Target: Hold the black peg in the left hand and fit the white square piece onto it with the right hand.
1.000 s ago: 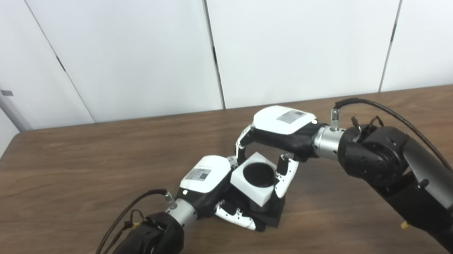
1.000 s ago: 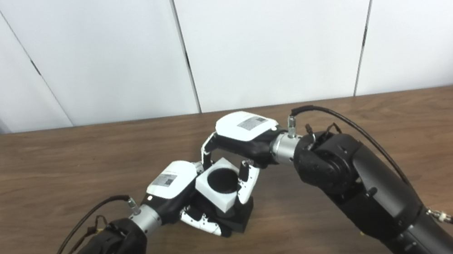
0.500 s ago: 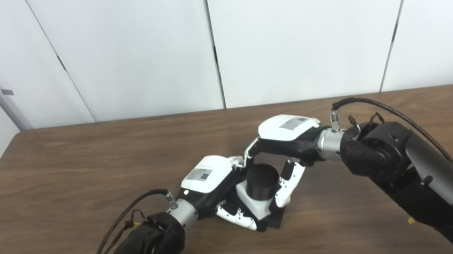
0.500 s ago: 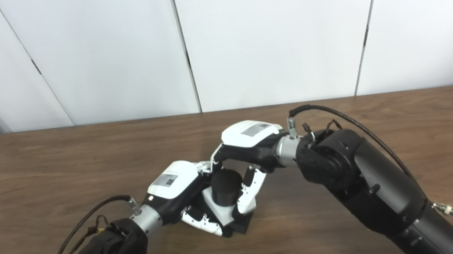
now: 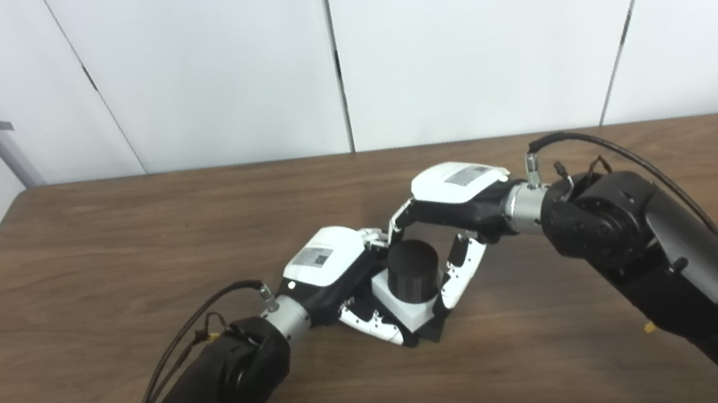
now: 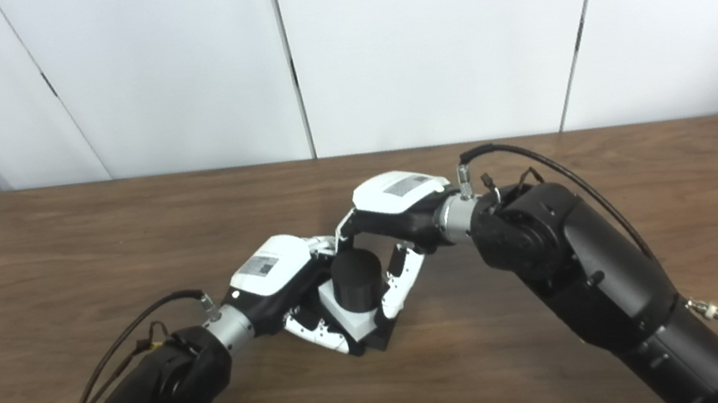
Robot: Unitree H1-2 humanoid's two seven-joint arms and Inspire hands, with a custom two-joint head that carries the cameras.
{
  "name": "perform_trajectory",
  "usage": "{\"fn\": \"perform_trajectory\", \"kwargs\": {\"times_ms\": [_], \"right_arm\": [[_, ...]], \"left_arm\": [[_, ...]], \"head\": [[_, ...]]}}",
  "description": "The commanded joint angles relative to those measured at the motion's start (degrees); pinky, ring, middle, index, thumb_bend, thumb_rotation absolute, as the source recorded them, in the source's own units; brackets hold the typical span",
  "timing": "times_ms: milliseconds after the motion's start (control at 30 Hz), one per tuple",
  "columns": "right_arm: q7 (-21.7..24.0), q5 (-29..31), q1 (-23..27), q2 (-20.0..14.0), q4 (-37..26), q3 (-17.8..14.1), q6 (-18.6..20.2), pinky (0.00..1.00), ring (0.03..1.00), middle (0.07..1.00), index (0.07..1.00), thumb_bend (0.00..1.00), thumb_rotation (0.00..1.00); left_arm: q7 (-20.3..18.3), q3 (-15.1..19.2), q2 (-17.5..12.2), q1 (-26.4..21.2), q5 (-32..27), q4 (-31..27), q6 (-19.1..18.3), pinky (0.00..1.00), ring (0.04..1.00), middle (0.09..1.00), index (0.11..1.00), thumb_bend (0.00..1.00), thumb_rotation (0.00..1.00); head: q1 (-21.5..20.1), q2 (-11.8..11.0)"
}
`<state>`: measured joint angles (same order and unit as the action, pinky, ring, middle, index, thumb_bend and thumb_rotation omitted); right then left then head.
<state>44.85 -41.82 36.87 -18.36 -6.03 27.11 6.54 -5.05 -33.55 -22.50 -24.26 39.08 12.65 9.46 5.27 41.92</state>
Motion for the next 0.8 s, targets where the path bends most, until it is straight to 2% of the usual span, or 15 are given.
{"fn": "perform_trajectory", "kwargs": {"times_ms": [0,300,367,500,667,767], "right_arm": [[-1.63,0.54,2.06,-0.48,-2.52,-1.95,0.85,0.86,0.837,0.795,0.694,0.87,0.34],[-6.9,3.76,-0.21,-3.75,-4.7,-9.48,-0.57,0.76,0.805,0.793,0.731,0.86,0.22],[-7.99,4.52,-1.16,-4.54,-4.89,-11.27,-0.17,0.72,0.796,0.798,0.743,0.81,0.22],[-11.06,5.29,-3.9,-5.99,-5.15,-14.5,-0.34,0.67,0.791,0.803,0.752,0.75,0.2],[-15.17,7.64,-7.67,-6.32,-5.84,-18.6,-0.32,0.64,0.781,0.788,0.728,0.76,0.12],[-19.33,10.06,-11.24,-5.71,-6.04,-21.63,-1.5,0.62,0.766,0.775,0.715,0.76,0.06]], "left_arm": [[-5.45,-3.14,0.11,3.17,2.7,2.18,-0.37,0.83,0.871,0.816,0.56,0.93,0.25],[-5.55,-3.12,0.06,3.38,2.65,2.05,-0.43,0.84,0.875,0.822,0.562,0.93,0.24],[-5.61,-3.11,0.01,3.4,2.66,1.99,-0.47,0.84,0.874,0.821,0.562,0.94,0.24],[-5.63,-3.14,-0.11,3.37,2.75,1.95,-0.34,0.84,0.871,0.819,0.559,0.94,0.24],[-5.95,-3.13,-0.34,3.4,2.64,1.74,-0.43,0.84,0.875,0.822,0.564,0.93,0.24],[-5.65,-3.16,-0.35,3.4,2.64,1.93,-0.08,0.84,0.873,0.818,0.564,0.94,0.24]], "head": [[-0.11,0.02],[-0.67,-0.15],[-0.72,-0.18],[-0.96,-0.02],[-1.36,0.03],[-1.41,0.04]]}}
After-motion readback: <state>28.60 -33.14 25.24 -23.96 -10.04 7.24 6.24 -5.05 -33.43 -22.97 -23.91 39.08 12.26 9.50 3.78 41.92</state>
